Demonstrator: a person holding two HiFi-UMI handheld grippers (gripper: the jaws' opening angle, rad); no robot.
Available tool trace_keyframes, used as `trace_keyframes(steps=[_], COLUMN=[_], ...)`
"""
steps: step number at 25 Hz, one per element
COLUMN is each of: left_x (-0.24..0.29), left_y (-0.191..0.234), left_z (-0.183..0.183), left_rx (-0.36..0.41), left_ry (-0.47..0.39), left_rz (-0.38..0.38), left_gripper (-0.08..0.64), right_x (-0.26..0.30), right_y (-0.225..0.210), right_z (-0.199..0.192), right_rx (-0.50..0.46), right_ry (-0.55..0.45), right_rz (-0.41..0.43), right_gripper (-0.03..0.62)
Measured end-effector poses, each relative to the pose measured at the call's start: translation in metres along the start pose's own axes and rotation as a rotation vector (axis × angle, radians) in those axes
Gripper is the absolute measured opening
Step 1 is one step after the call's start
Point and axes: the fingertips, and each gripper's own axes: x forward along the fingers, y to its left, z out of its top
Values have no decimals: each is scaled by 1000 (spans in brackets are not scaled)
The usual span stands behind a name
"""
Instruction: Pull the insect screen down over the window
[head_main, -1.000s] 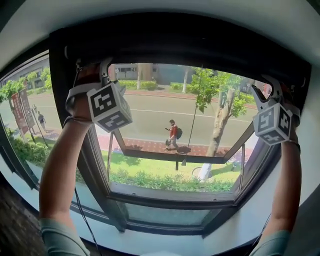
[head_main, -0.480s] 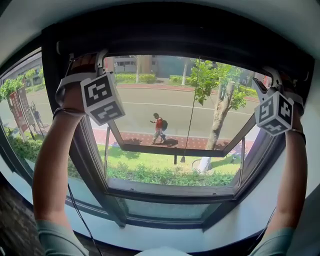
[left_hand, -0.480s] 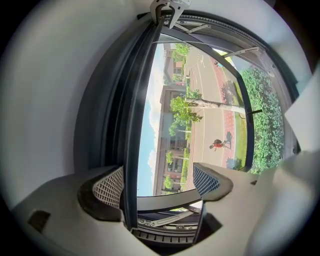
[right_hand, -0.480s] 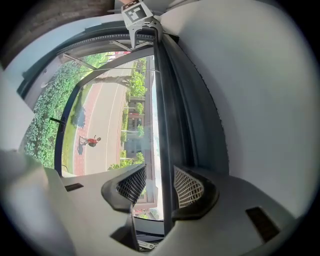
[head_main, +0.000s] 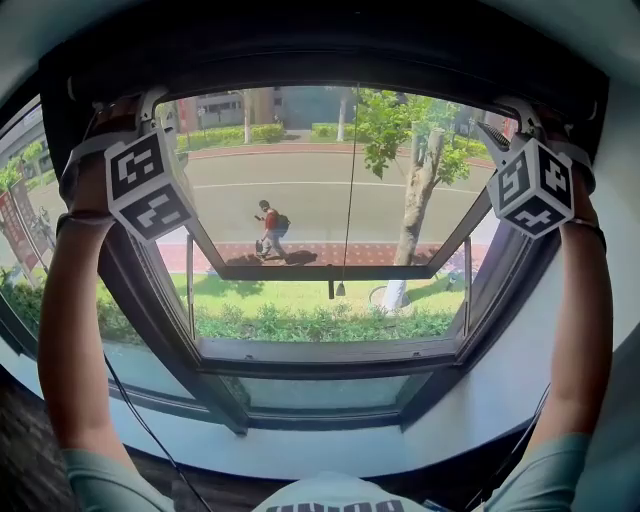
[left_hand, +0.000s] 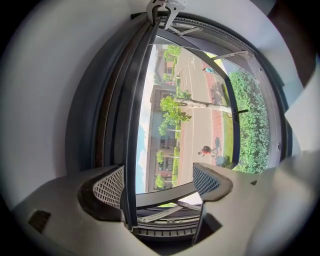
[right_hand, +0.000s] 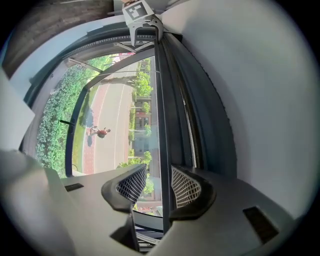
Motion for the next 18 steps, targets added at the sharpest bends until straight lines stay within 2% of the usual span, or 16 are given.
trace_keyframes(steps=[14,18], left_x=[-19,-22], left_y=[-115,-126], left_z=[-1,-6], left_rx=[68,74], left_ry=[-24,-24], left_rz=[-256,-281], left_gripper=[420,422], right_x=[-22,-28], right_y=[106,117], right_z=[-10,-6], right_rx=[-40,-39], right_ry=[27,32], right_rz=[234,264], right_gripper=[147,147])
